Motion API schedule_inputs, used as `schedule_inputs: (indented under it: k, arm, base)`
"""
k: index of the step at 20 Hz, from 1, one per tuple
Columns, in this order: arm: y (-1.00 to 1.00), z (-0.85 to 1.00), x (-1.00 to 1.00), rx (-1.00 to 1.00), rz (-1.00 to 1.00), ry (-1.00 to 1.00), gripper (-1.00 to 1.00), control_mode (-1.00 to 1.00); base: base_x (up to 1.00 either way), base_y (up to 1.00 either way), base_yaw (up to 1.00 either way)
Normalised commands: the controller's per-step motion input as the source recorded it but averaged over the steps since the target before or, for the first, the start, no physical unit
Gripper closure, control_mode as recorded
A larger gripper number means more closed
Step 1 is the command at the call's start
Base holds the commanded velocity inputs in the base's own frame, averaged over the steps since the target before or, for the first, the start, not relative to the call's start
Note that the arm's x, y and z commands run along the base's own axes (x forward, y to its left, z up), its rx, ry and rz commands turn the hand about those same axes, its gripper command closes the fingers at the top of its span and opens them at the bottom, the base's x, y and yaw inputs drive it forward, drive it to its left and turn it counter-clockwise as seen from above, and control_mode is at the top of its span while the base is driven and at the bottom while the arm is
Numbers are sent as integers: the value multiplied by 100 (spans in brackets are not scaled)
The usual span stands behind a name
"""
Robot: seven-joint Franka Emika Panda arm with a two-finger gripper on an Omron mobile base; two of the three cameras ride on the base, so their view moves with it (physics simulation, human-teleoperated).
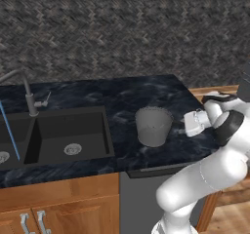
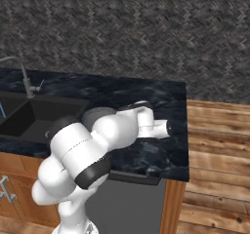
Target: Turn on the sink faucet and place the jug under the water for a few seconds to fill it up.
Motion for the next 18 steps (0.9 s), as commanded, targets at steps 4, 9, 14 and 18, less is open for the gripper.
schedule_inputs:
  k: [4, 9, 14, 18]
  arm:
    - [17, -8, 0, 0, 0, 0, -100, -100]
    - [23, -10, 0, 0, 0, 0, -100, -100]
    - [15, -6, 0, 0, 0, 0, 100, -100]
    - [0, 0, 0, 0, 0, 0, 100, -100]
  base:
    - [0, 0, 0]
    - [0, 0, 0]
    - [0, 0, 0]
    - [0, 0, 0]
